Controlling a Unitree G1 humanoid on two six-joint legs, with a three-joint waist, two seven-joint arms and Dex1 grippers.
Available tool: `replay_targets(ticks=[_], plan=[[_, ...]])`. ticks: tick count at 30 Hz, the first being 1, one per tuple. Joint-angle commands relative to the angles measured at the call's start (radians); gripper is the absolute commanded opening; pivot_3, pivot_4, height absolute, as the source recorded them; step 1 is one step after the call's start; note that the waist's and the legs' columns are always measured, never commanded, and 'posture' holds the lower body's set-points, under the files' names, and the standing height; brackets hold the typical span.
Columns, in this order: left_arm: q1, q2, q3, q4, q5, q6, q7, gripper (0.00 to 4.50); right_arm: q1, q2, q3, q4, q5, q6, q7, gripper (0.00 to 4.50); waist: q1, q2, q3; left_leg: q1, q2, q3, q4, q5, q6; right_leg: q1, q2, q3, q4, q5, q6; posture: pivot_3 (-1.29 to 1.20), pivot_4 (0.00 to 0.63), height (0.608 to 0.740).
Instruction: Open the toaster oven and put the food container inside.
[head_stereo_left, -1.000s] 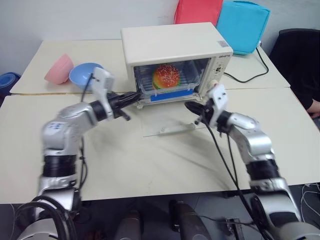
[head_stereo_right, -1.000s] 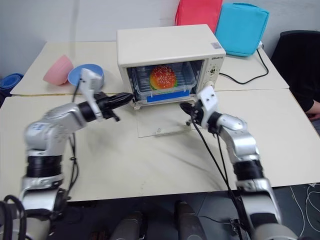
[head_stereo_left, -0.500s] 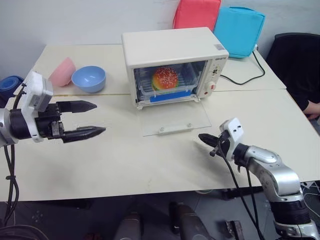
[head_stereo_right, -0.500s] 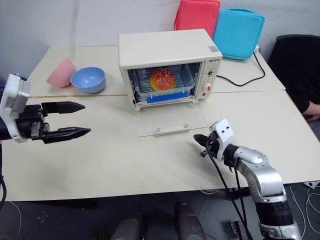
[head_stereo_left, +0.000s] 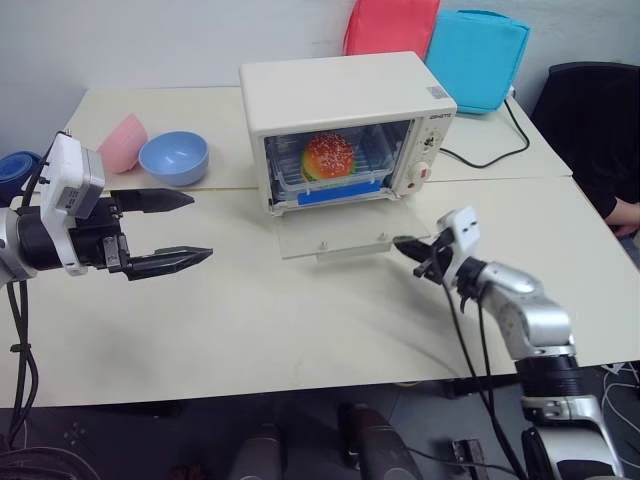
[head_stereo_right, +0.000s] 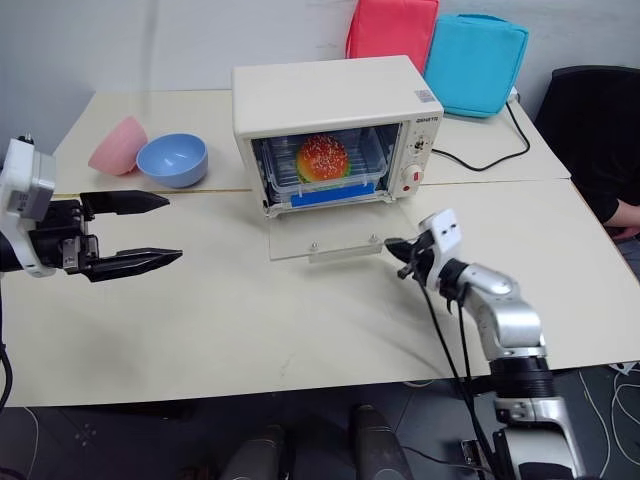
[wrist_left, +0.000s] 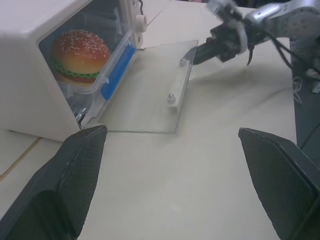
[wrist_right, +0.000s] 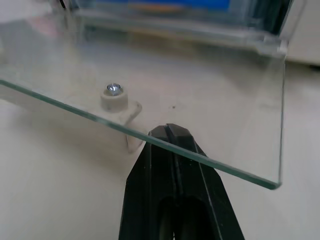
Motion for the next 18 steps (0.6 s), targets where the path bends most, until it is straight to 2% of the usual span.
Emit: replay_targets(ticks=[1,5,12,18], plan=[[-0.018,0.01,-0.004,0.035,0.026,-0.045,-0.004,4.5,-0.086,-0.085,-0.115,-0.057,0.116,0.064,0.061,0.59,0.0,0.0,0.0,0.0,0.0,0.0,0.0,0.0,0.0,0.0,0.0,0.0,0.0,0.0,0.0,0.0,0.15,0.74],[-0.039,0.019,-0.008,0.063,0.023,-0.059,-0.019,4.5,-0.133,-0.2,-0.165,-0.048,0.165,0.114,0.134,1.97,0.003,0.001,0.001,0.0,0.0,-0.001,0.0,0.0,0.0,0.0,0.001,-0.001,-0.001,0.0,0.0,0.0,0.15,0.74],[-0.066,0.05,0.011,0.109,0.021,-0.07,-0.062,4.5,-0.066,-0.411,-0.217,-0.115,0.251,0.203,0.316,4.38,0.004,0.002,0.001,-0.001,0.001,0.0,-0.001,-0.001,0.002,0.0,0.0,-0.001,-0.003,-0.001,0.0,0.0,0.15,0.74],[-0.09,0.078,0.028,0.148,0.009,-0.068,-0.086,4.5,-0.043,-0.465,-0.265,-0.124,0.296,0.23,0.357,4.48,0.001,0.002,0.002,0.0,0.001,0.001,0.0,-0.001,0.002,0.0,0.001,0.0,-0.002,-0.001,0.0,0.0,0.15,0.74]])
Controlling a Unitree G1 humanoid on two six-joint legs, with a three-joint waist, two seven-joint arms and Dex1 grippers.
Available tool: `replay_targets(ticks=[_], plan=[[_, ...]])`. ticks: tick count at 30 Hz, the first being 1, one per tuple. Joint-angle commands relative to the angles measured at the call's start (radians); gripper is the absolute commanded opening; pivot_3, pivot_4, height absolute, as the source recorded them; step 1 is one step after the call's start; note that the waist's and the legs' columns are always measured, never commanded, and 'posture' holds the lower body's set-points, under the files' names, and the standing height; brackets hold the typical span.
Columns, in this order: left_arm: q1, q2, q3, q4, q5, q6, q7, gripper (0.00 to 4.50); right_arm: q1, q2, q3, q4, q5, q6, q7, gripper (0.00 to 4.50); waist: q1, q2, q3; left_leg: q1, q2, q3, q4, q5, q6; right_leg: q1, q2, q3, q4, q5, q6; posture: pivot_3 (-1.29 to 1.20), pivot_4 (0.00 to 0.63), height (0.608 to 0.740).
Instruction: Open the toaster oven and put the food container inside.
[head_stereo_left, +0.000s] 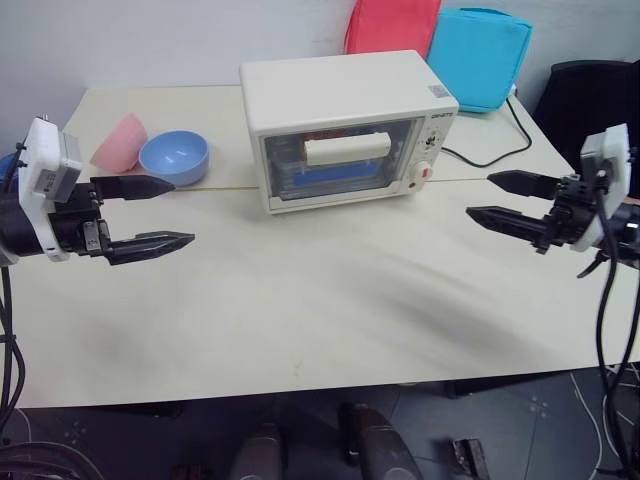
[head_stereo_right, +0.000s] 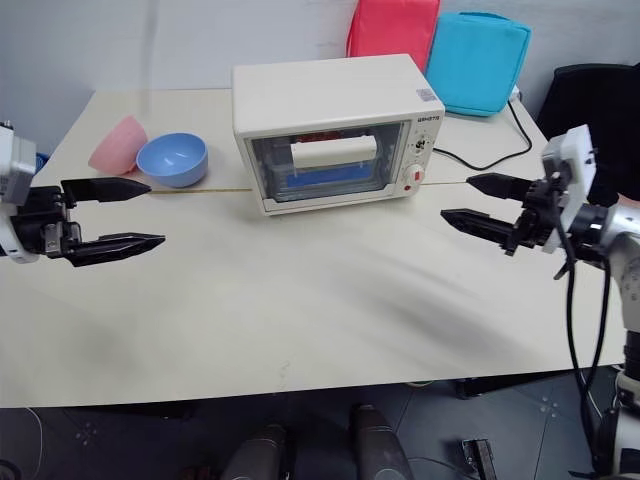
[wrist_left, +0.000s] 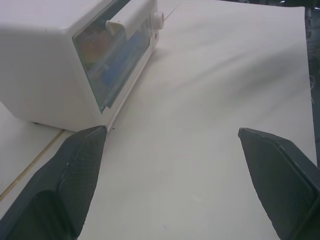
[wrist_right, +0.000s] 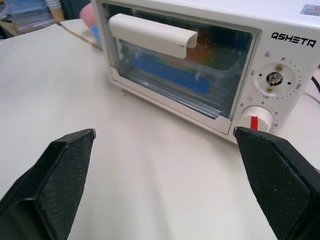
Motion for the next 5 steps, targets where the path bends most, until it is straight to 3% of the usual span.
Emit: replay_targets(ticks=[1,5], plan=[[-0.029,0.027,0.044,0.0,-0.015,-0.009,-0.008,4.5,-0.005,-0.023,-0.035,-0.035,0.024,-0.004,0.008,4.48,-0.001,0.0,0.0,0.0,0.0,0.0,0.0,0.0,0.0,0.0,0.0,0.0,0.0,0.0,0.0,0.0,0.15,0.74],[-0.018,0.031,0.049,-0.003,-0.014,-0.01,-0.025,4.5,0.013,-0.016,-0.019,-0.053,0.009,-0.023,0.01,4.48,-0.001,0.0,0.0,0.0,0.0,0.0,0.0,0.0,0.0,0.0,0.001,0.0,0.001,0.0,0.0,0.0,0.15,0.74]])
